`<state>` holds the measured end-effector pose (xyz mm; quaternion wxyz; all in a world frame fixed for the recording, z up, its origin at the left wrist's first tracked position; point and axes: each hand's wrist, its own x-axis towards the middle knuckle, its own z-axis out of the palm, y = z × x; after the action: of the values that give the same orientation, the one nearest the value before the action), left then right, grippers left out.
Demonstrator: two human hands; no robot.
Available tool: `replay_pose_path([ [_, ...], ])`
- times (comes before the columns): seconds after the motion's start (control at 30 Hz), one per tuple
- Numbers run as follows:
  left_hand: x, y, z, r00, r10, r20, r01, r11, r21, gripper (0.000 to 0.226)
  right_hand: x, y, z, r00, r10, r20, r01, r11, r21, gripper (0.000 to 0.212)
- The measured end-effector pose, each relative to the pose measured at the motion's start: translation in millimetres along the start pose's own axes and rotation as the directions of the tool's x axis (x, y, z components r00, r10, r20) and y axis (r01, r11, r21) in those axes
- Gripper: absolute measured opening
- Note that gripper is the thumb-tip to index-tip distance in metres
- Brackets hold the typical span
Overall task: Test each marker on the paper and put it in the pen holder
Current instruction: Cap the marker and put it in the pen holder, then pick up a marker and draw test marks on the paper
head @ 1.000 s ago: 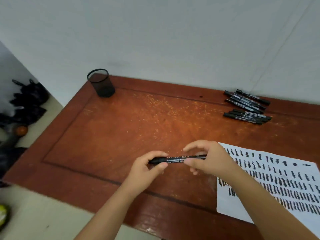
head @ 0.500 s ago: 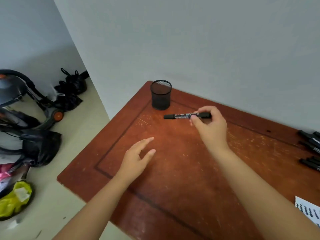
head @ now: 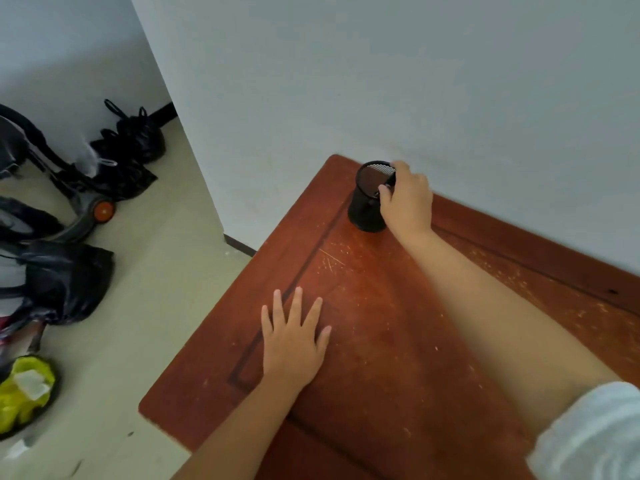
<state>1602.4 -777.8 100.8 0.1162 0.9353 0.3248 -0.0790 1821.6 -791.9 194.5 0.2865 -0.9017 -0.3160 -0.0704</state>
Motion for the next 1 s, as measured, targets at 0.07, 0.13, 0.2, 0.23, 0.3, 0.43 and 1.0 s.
replay_pose_path([
  [0.07,0.6,-1.5,-3.2,1.000,0.005,0.022,-0.006,0.999,0.033,0.060,-1.6,6.4,3.4,1.000,0.021,0.014,-0.021,0.999,-0.025,0.041],
  [0.13,0.2,-1.5,-5.4,0.998,-0.002,0.060,0.000,0.999,0.033,0.058,-5.3,14.5,1.7,0.999,0.043,0.000,-0.043,0.997,0.070,0.043],
  [0.2,-0.6,-2.2,-3.9,0.991,-0.002,0.134,0.000,1.000,0.010,0.066,-12.3,25.5,-3.8,0.998,0.067,-0.020,-0.063,0.984,0.168,0.046],
  [0.23,-1.1,-2.7,-2.7,0.986,-0.005,0.168,0.005,1.000,-0.001,0.068,-17.1,31.4,-8.3,0.996,0.085,-0.025,-0.079,0.978,0.195,0.047],
  [0.3,-0.5,-0.1,-1.7,0.985,-0.002,0.173,0.001,1.000,0.007,0.055,-31.6,45.3,-21.9,0.992,0.125,-0.032,-0.114,0.966,0.233,0.047],
  [0.43,3.2,41.3,-0.9,0.994,0.107,-0.035,-0.105,0.993,0.050,0.036,-85.0,96.7,-60.3,0.977,0.210,-0.048,-0.192,0.951,0.242,0.041],
  [1.0,-68.7,364.8,88.6,0.885,0.466,0.013,-0.465,0.885,-0.021,0.046,-248.5,427.0,-247.0,0.814,0.571,-0.107,-0.577,0.775,-0.258,0.039],
])
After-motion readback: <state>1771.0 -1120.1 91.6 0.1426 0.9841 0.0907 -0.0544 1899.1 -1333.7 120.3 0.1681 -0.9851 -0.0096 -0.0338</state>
